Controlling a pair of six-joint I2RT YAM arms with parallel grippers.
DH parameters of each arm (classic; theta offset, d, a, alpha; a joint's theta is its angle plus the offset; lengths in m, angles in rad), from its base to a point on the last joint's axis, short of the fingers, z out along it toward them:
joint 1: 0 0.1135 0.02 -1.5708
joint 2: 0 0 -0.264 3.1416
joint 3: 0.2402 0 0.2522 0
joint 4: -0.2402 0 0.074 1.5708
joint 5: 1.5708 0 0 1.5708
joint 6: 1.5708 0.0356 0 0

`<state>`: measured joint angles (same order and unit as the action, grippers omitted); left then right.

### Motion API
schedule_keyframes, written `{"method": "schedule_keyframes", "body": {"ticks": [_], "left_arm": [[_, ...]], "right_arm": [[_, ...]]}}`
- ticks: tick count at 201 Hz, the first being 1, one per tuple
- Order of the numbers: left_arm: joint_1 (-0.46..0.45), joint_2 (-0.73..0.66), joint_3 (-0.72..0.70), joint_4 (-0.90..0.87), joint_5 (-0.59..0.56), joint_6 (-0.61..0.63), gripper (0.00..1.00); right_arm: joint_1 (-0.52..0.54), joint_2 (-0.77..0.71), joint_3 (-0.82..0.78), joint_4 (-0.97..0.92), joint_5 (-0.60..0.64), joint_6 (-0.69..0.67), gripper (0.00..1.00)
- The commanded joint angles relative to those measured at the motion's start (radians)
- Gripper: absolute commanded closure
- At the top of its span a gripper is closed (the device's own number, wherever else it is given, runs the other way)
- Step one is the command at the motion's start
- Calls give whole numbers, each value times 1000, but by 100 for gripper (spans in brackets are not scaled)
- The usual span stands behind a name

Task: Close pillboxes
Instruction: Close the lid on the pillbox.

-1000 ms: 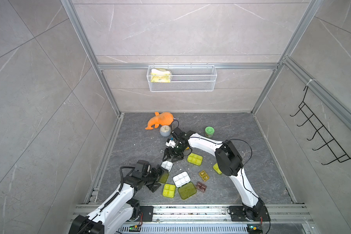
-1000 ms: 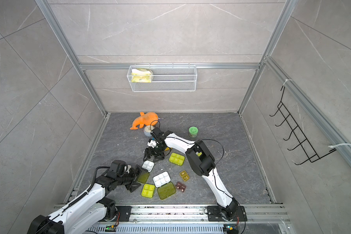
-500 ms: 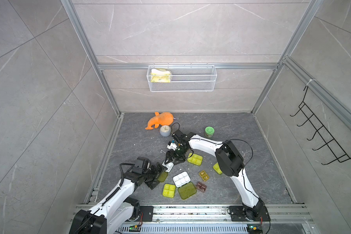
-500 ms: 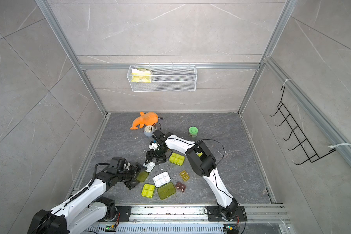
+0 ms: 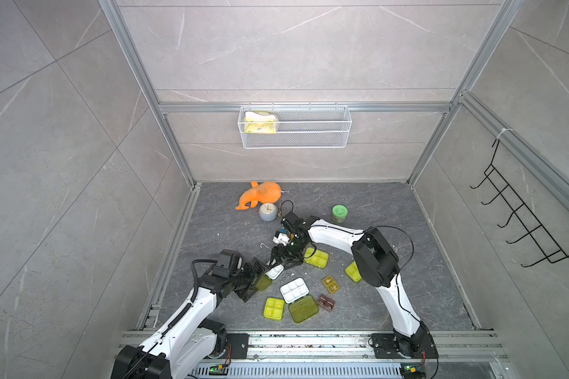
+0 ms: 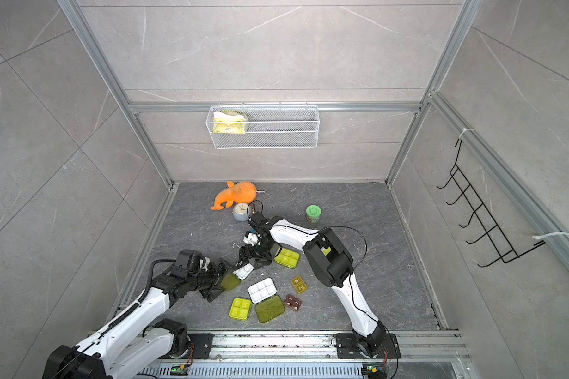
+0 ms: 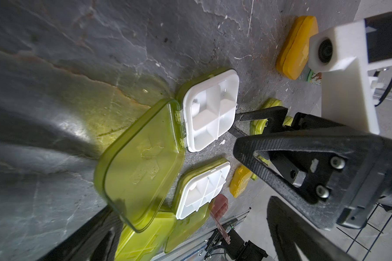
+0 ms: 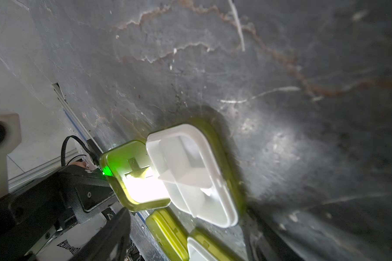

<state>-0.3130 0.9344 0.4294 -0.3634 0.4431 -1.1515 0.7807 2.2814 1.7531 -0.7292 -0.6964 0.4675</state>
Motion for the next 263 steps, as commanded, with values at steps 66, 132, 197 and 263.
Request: {"method": "schedule_keyframes", "body": {"ticks": [66,132,197,263], "left_arm": [[8,116,155,14,11,78,0],[7,201,226,40,31,103,0],[8,306,306,53,60,142,1],[8,403,389,68,95,171,1]], "right_arm": [[10,-68,-16,32,-21,-7,22],[10,-93,-37,54,-15,7,21],[11,-118,-61,76,-3,23,21],[-6,-159,-95,73,23,22,21]]}}
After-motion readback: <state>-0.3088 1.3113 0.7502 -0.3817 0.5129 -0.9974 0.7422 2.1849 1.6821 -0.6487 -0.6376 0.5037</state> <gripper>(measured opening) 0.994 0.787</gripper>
